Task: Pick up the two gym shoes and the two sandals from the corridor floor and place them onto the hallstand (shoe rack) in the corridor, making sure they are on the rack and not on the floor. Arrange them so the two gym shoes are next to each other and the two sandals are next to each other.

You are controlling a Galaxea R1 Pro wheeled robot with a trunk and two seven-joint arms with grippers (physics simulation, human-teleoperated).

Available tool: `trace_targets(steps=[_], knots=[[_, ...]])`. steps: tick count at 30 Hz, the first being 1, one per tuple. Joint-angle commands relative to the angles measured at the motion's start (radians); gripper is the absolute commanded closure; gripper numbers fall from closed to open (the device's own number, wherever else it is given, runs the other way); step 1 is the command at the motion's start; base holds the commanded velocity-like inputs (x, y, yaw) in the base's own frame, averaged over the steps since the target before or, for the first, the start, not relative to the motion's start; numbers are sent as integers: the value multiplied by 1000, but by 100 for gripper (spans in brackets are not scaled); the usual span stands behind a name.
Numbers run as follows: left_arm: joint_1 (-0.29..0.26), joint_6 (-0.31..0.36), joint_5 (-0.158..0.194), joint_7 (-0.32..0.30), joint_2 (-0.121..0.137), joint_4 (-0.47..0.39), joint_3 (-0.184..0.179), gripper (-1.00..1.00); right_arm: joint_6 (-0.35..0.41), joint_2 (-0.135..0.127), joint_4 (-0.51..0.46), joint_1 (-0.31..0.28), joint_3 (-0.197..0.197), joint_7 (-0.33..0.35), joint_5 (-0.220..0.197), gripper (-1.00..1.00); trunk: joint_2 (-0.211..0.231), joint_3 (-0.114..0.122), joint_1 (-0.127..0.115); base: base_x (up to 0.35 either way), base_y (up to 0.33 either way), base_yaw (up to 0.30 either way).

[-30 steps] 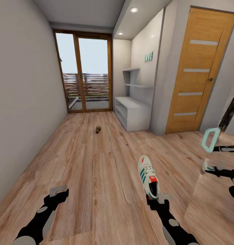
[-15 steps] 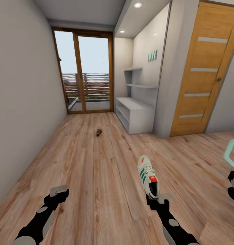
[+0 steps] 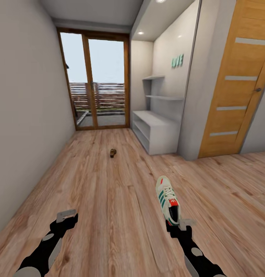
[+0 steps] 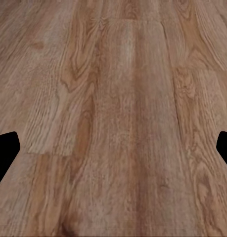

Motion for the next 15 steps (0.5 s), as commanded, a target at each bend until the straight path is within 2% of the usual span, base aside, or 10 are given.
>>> trace_targets(steps=[1,9,15], knots=[[-1,-3,0,0,0,1,1,-100,-3,0,1,-1,0,-1,0,100,0,-1,0,342,108,0],[-1,-3,0,0,0,1,1,-100,-3,0,1,-1,0,-1,-2,100,0,-1,0,342,103,0],[-1,-4,-2,0,0,19,1,-100,-3,-3,2,-1,-2,1,-6,100,0,-1,0,342,24,0]])
